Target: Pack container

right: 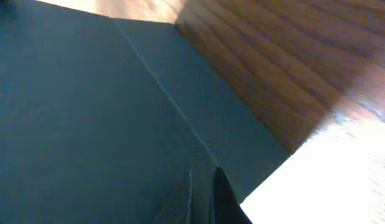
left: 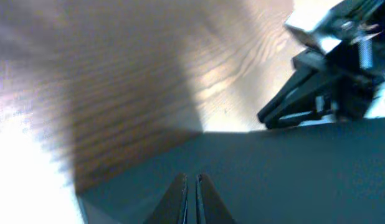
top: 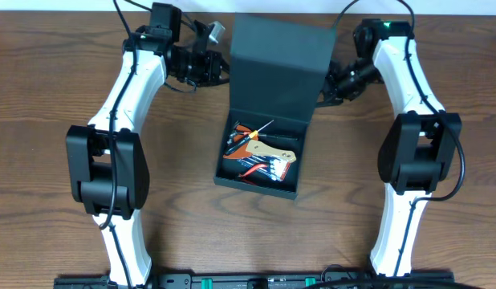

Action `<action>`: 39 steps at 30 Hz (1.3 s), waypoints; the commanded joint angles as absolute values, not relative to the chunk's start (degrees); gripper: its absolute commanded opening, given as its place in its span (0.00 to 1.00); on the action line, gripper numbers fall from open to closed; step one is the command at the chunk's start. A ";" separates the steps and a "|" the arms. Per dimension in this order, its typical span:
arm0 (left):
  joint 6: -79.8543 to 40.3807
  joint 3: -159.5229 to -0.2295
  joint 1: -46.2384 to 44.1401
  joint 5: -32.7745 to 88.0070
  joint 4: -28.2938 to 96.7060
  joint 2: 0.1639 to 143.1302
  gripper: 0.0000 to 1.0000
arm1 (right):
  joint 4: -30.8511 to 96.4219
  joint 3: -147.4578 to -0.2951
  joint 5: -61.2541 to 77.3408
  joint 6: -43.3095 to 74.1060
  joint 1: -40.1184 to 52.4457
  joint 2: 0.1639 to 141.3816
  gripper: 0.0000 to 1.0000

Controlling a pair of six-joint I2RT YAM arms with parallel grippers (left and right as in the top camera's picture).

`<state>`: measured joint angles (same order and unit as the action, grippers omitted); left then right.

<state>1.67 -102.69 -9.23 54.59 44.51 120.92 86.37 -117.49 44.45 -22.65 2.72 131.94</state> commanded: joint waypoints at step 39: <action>11.33 -104.09 -8.43 6.85 65.93 103.72 0.06 | 86.87 -118.39 -2.57 -3.20 11.86 115.39 0.01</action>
<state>10.79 -102.89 -8.80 8.47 65.54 104.16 87.18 -117.60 6.96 -12.27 12.49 116.77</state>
